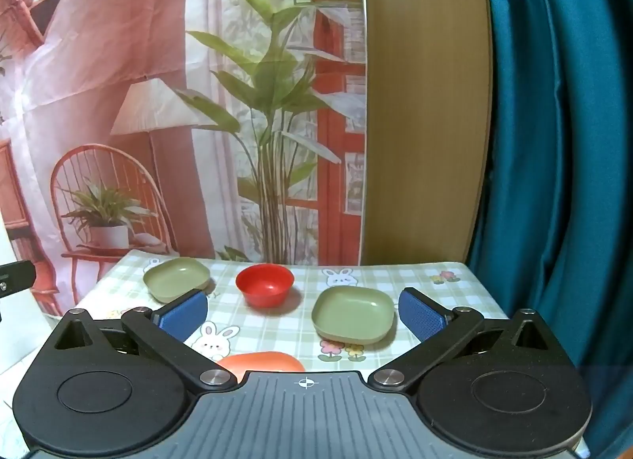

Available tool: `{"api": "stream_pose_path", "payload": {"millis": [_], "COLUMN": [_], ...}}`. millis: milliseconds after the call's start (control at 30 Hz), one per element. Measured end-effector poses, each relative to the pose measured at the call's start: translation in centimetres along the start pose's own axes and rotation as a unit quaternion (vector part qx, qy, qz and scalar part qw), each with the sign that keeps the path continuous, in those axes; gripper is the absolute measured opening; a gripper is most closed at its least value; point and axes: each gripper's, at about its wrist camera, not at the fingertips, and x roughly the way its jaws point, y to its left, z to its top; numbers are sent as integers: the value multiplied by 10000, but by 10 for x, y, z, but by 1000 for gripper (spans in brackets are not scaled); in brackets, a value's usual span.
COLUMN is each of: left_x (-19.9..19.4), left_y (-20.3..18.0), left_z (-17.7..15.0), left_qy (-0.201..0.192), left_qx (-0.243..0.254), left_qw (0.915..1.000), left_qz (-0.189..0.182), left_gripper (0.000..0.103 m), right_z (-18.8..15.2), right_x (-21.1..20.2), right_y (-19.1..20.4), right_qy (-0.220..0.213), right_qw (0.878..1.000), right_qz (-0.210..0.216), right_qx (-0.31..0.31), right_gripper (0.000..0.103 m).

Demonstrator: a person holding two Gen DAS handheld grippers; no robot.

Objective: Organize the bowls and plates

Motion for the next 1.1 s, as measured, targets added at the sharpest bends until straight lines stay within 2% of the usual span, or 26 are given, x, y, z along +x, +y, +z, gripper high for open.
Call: {"api": "stream_pose_path", "payload": {"millis": [1100], "left_x": [0], "left_y": [1], "left_z": [-10], "left_qy": [30], "left_qx": [-44], "left_qw": [10000], "left_qz": [-2], "left_gripper": [100], "right_z": [0], "right_x": [-3], "right_y": [0], "right_qy": [-28], "right_qw": [10000], "right_qz": [-1], "right_qx": [-3], "right_gripper": [103]}}
